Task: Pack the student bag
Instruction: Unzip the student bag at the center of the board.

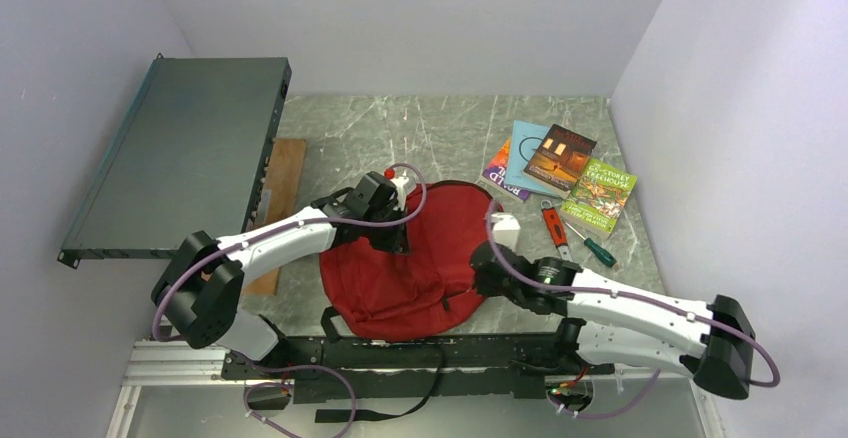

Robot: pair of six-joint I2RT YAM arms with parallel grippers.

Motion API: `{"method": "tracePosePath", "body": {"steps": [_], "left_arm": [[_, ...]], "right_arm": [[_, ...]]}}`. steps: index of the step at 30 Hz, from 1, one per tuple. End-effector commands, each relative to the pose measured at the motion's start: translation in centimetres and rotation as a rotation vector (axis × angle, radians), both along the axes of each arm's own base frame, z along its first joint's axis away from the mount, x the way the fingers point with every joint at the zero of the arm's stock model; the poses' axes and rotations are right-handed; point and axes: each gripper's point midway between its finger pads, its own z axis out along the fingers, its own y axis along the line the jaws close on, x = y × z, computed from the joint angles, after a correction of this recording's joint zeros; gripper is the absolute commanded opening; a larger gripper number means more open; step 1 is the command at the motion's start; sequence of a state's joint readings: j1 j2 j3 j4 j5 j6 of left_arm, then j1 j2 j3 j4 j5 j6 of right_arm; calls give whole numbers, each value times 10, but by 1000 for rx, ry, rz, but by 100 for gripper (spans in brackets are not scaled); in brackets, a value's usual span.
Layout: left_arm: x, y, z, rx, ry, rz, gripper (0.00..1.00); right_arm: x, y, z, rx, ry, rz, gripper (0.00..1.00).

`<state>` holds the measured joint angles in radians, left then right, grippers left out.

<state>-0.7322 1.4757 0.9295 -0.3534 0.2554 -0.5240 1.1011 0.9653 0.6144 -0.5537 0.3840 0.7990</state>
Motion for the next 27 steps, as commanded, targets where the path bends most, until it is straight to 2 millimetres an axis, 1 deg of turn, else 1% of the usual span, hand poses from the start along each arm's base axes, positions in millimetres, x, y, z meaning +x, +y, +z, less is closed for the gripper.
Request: {"method": "tracePosePath", "body": {"steps": [1, 2, 3, 4, 5, 6, 7, 8, 9, 10, 11, 12, 13, 14, 15, 16, 18, 20, 22, 23, 26, 27], "left_arm": [[7, 12, 14, 26, -67, 9, 0], [7, 14, 13, 31, -67, 11, 0], [6, 14, 13, 33, -67, 11, 0], [6, 14, 12, 34, -63, 9, 0], [5, 13, 13, 28, -61, 4, 0], [5, 11, 16, 14, -69, 0, 0], [4, 8, 21, -11, -79, -12, 0], [3, 4, 28, -45, -93, -29, 0], [1, 0, 37, -84, -116, -45, 5], [-1, -4, 48, -121, -143, -64, 16], [-4, -8, 60, -152, -181, -80, 30], [-7, -12, 71, -171, -224, -93, 47], [-11, -17, 83, -189, -270, -110, 61], [-15, -22, 94, -203, -313, -131, 72], [-20, -29, 103, -214, -354, -154, 78], [-26, -36, 110, -220, -392, -181, 81], [-40, -53, 121, -229, -463, -245, 82], [-54, -71, 123, -263, -490, -316, 80], [-64, -87, 115, -291, -470, -363, 76], [-66, -93, 108, -293, -453, -369, 72], [-64, -105, 84, -254, -398, -360, 56], [-64, -108, 75, -229, -381, -362, 54]], "right_arm": [[21, -90, 17, -28, -82, -532, 0], [23, -99, 25, -1, -115, -571, 0], [26, -101, 37, 49, -156, -575, 0], [30, -98, 50, 115, -202, -550, 0], [36, -84, 62, 174, -252, -472, 0], [40, -67, 73, 245, -299, -376, 0], [43, -47, 92, 341, -358, -279, 0], [41, -35, 96, 382, -376, -208, 0], [39, -27, 99, 410, -375, -168, 0], [38, -23, 99, 420, -364, -156, 0], [37, -19, 97, 417, -346, -149, 0], [37, -15, 94, 405, -326, -140, 0], [36, -10, 91, 395, -308, -121, 0], [34, -4, 89, 392, -289, -94, 0], [33, 0, 88, 393, -279, -79, 0], [32, 2, 87, 394, -272, -74, 0], [33, 3, 88, 404, -268, -83, 0], [34, 2, 88, 409, -269, -94, 0], [34, 0, 91, 417, -271, -105, 0], [34, -1, 91, 417, -268, -116, 0], [34, -7, 93, 421, -261, -146, 0], [34, -8, 94, 424, -261, -154, 0]]}}
